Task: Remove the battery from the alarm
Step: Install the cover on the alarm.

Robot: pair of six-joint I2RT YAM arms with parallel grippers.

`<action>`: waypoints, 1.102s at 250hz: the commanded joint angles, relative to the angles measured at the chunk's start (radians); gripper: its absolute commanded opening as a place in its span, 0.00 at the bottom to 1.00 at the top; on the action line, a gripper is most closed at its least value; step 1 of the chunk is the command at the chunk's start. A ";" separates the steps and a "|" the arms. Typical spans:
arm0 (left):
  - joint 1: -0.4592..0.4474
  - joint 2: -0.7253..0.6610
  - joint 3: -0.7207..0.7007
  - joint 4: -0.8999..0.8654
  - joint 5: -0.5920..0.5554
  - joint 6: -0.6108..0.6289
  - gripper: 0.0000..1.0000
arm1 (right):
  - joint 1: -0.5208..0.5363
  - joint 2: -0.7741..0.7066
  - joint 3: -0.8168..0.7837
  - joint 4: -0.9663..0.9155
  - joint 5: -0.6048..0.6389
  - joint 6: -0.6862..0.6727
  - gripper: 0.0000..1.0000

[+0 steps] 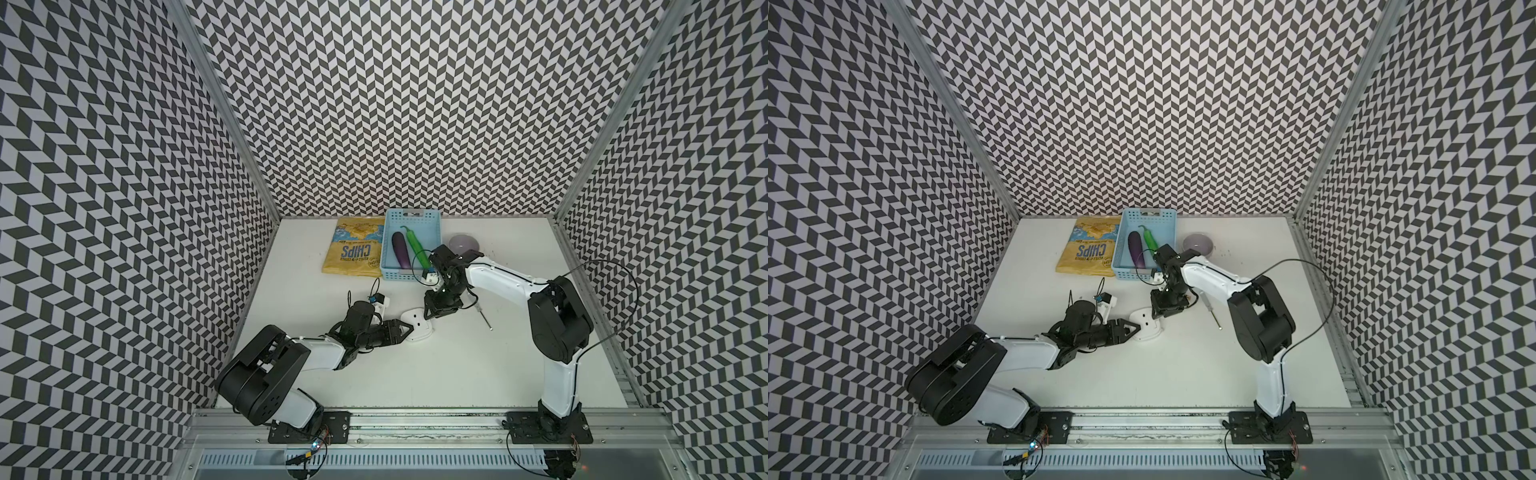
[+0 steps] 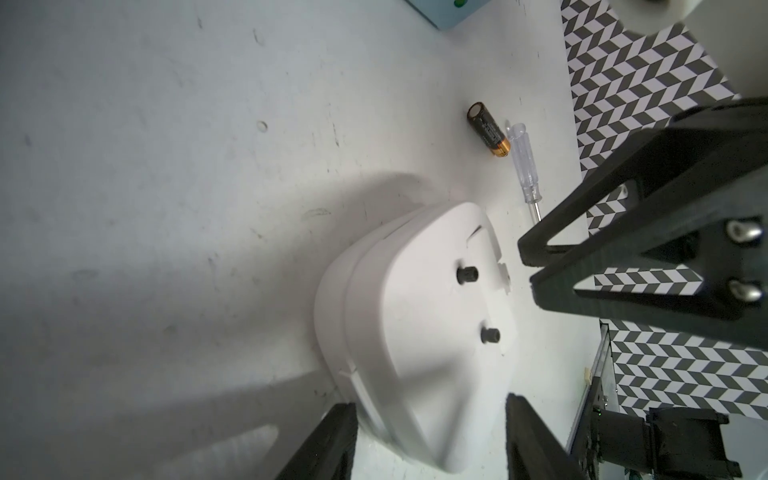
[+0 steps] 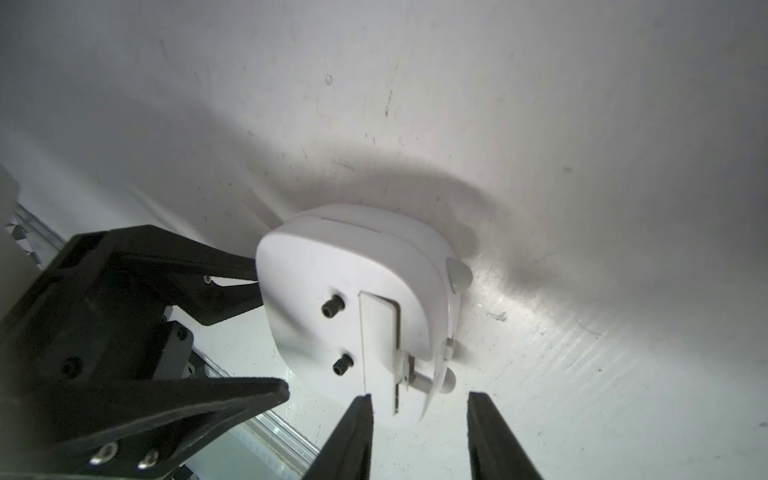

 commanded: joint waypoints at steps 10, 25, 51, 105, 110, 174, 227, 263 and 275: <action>-0.002 -0.022 0.017 -0.003 -0.003 0.008 0.57 | -0.003 0.044 0.029 0.014 0.029 -0.011 0.42; -0.002 -0.025 0.016 -0.005 -0.005 0.008 0.57 | -0.002 0.053 0.019 0.021 0.027 -0.014 0.42; -0.002 -0.033 0.013 -0.008 -0.011 0.008 0.57 | -0.002 0.060 -0.016 0.042 0.025 -0.014 0.42; 0.014 -0.070 0.006 -0.035 -0.029 0.017 0.59 | -0.002 0.068 -0.059 0.062 0.064 -0.014 0.43; 0.018 -0.076 0.003 -0.039 -0.032 0.019 0.59 | -0.002 0.060 -0.059 0.065 0.060 -0.014 0.43; 0.103 -0.240 -0.055 -0.110 -0.051 0.026 0.66 | -0.018 -0.159 0.008 0.177 0.116 -0.170 0.71; 0.192 -0.423 -0.126 -0.159 -0.131 0.030 0.81 | -0.019 -0.315 -0.217 0.430 -0.009 -0.652 0.92; 0.236 -0.524 -0.190 -0.135 -0.169 0.000 0.90 | 0.014 -0.363 -0.409 0.600 -0.010 -1.027 1.00; 0.250 -0.555 -0.212 -0.126 -0.180 -0.019 0.94 | 0.022 -0.359 -0.432 0.616 -0.045 -1.130 1.00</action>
